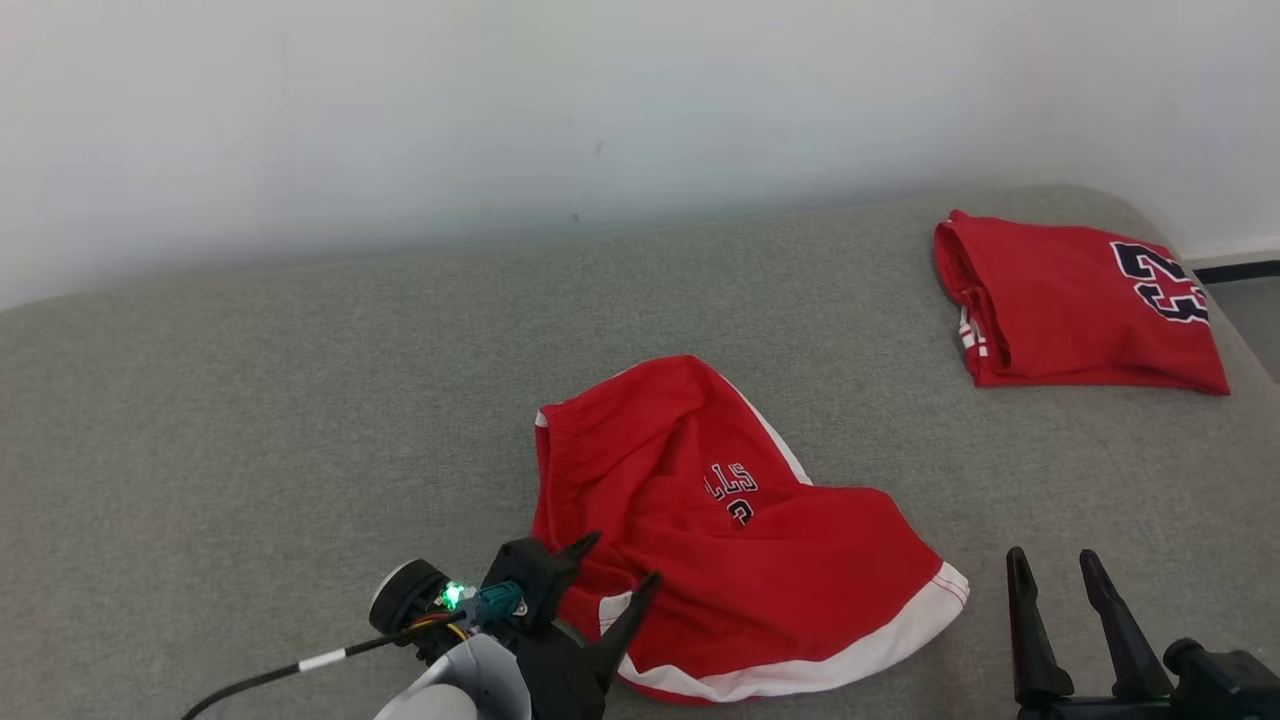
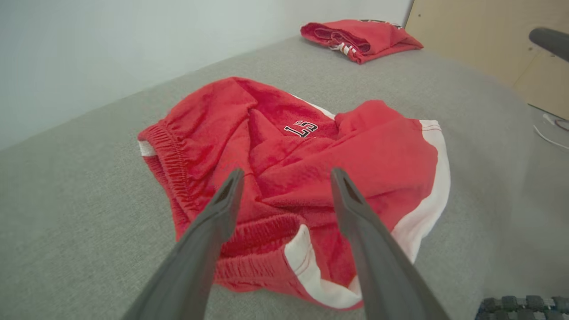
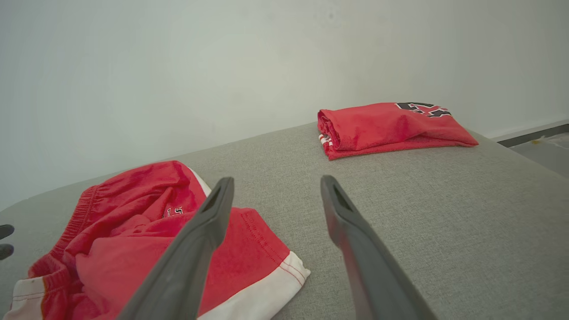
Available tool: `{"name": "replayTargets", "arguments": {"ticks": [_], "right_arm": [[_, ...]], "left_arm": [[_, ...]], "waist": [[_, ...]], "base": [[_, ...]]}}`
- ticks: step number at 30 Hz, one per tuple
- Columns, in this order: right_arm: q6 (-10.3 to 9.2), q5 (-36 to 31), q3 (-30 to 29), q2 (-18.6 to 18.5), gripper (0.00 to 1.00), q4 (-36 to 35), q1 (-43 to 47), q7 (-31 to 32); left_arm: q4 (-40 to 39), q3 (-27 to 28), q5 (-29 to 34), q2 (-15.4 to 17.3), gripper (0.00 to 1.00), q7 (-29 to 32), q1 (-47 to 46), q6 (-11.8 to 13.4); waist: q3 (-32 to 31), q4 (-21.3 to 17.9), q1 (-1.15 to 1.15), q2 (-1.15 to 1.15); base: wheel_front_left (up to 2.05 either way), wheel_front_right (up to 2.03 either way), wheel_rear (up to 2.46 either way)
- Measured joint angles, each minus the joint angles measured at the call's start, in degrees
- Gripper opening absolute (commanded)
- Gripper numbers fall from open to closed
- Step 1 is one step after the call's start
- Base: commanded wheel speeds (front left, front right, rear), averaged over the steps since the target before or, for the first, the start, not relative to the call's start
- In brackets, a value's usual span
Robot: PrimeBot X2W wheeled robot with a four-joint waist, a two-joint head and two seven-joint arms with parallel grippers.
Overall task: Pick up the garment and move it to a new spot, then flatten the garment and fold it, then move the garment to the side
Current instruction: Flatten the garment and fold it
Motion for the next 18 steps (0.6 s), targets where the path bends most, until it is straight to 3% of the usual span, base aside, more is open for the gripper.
{"name": "replayTargets", "arguments": {"ticks": [7, 8, 9, 11, 18], "right_arm": [[0.01, 0.19, 0.26, -0.42, 1.0, 0.44, -0.98, -0.2], [0.01, 0.19, 0.27, -0.45, 1.0, 0.48, -1.02, -0.21], [0.01, 0.19, 0.22, -0.49, 1.0, 0.51, -1.02, -0.21], [0.01, 0.19, -0.03, -0.58, 1.0, 0.55, -1.01, -0.24], [0.01, 0.16, -0.93, -0.54, 1.0, 0.54, -0.87, -0.46]], "left_arm": [[2.41, -8.78, -5.8, 3.91, 1.0, 4.93, -3.18, 0.0], [2.99, -9.37, -6.56, 4.28, 0.96, 5.72, -3.33, 0.0], [3.52, -9.92, -7.56, 4.61, 0.74, 6.82, -3.37, 0.0], [3.88, -11.34, -9.1, 5.26, 0.0, 7.99, -3.36, 0.0], [5.05, -13.15, -11.84, 6.35, 0.0, 7.72, -3.39, 0.0]], "waist": [[0.95, -1.74, 0.0, 0.0], [0.99, -1.87, 0.0, 0.0], [0.99, -1.95, 0.0, 0.0], [0.91, -1.97, 0.0, 0.0], [0.49, -1.03, 0.0, 0.0]], "base": [[0.0, 0.0, 0.0], [0.0, 0.0, 0.0], [0.0, 0.0, 0.0], [0.0, 0.0, 0.0], [0.0, 0.0, 0.0]]}}
